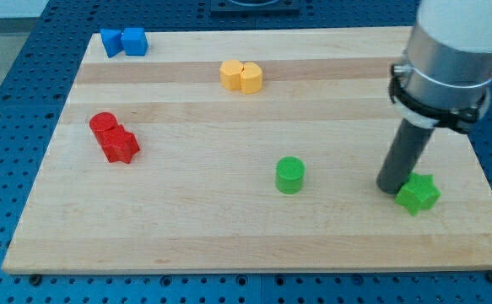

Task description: Push the green circle to the bottom center

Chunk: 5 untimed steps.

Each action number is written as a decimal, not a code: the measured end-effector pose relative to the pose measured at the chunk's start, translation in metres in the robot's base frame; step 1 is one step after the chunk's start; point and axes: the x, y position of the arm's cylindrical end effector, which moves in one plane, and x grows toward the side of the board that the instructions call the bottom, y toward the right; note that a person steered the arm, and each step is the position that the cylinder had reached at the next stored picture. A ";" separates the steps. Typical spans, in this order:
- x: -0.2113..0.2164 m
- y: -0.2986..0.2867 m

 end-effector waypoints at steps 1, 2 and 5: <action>0.000 0.004; -0.002 -0.006; -0.003 0.014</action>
